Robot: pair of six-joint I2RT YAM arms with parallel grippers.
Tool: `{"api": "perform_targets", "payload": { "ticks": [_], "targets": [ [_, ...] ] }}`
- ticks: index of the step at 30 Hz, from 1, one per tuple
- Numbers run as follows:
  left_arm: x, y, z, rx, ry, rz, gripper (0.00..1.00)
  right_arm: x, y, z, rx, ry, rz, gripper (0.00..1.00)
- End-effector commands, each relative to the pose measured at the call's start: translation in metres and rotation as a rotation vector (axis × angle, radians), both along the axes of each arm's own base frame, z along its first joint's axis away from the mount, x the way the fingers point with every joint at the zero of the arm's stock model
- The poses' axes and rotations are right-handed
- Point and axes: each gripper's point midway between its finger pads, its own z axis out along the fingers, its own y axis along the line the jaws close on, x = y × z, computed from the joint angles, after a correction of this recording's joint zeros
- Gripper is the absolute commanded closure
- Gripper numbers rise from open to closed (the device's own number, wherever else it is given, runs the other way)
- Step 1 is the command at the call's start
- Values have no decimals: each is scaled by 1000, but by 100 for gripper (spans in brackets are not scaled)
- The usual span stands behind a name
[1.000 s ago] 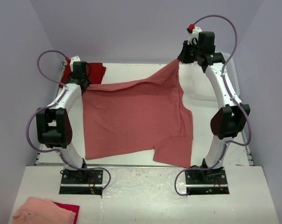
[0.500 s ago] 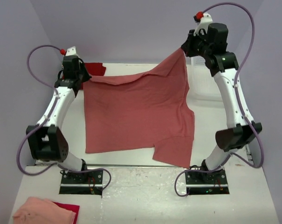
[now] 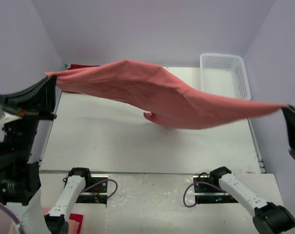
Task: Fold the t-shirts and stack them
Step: Flatten out the tshirt
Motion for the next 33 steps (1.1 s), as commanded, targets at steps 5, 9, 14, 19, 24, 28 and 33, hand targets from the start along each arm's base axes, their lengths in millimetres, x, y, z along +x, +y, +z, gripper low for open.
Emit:
{"api": "perform_targets", "payload": {
  "ticks": [5, 9, 14, 19, 24, 28, 33],
  "targets": [
    [-53, -2, 9, 75, -77, 4, 100, -78, 18, 2, -51, -101, 256, 100],
    [-8, 4, 9, 42, -16, 35, 100, -55, 27, 9, -51, -107, 262, 100],
    [109, 8, -17, 26, 142, 70, 100, 60, 58, 21, -85, -32, 179, 100],
    [198, 14, -25, 57, 136, 118, 100, 188, 80, 22, -149, 14, 62, 100],
    [291, 14, -30, 66, 137, 106, 100, 292, 78, 18, -124, 4, 59, 100],
    [320, 8, 6, 102, 25, 72, 100, 307, 67, 24, -95, -10, 66, 100],
    [289, 28, 54, 130, -109, 72, 100, 263, 53, 45, -98, -62, 49, 100]
  ]
}}
